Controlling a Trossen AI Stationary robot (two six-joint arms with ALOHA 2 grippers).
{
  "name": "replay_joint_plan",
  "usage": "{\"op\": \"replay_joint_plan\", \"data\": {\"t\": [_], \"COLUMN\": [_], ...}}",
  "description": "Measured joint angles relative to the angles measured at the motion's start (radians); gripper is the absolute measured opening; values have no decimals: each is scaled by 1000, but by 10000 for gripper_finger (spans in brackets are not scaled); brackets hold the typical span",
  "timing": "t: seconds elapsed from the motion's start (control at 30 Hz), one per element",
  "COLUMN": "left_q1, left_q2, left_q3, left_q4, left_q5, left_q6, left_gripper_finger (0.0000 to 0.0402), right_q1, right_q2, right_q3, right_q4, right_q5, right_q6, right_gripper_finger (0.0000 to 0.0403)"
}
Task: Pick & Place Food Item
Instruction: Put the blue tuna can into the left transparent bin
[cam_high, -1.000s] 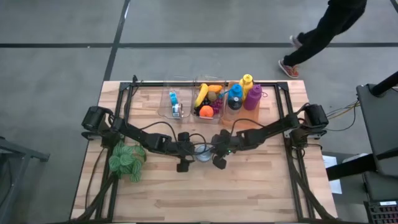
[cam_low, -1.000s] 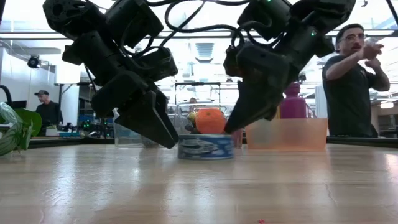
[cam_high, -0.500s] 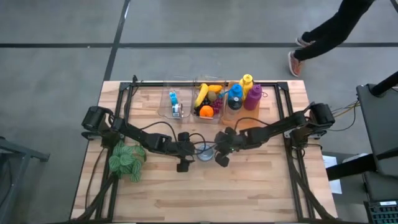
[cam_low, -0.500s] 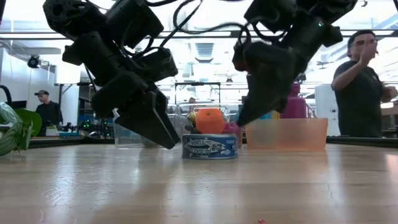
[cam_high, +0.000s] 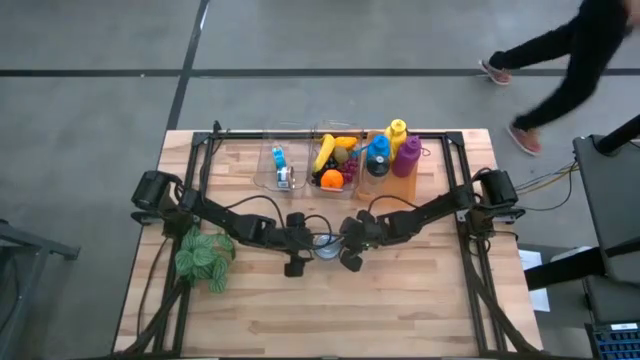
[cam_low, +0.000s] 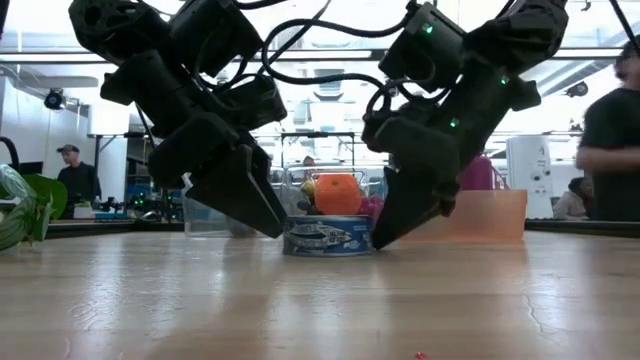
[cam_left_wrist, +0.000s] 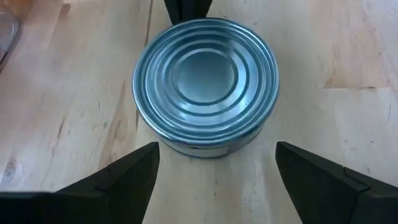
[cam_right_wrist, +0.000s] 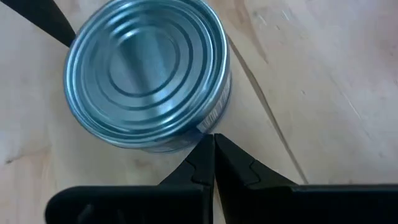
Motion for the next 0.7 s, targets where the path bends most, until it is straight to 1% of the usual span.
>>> {"op": "replay_joint_plan", "data": {"t": [0.1, 0.2, 0.27, 0.7], "left_q1": [0, 0, 0, -1], "left_q2": [0, 0, 0, 0], "left_q3": [0, 0, 0, -1], "left_q4": [3, 3, -1, -1], "left_q5": [0, 1, 2, 3], "left_q6": [0, 0, 0, 0], "left_gripper_finger": [322, 322, 322, 322], "right_q1": [0, 0, 0, 0], "right_q2": [2, 1, 1, 13], "right_q3": [0, 0, -1, -3], "right_q4": [22, 59, 74, 120], "right_q5": [-11, -55, -62, -64], "right_q6": [-3, -15, -25, -36], "right_gripper_finger": [8, 8, 8, 8]}}
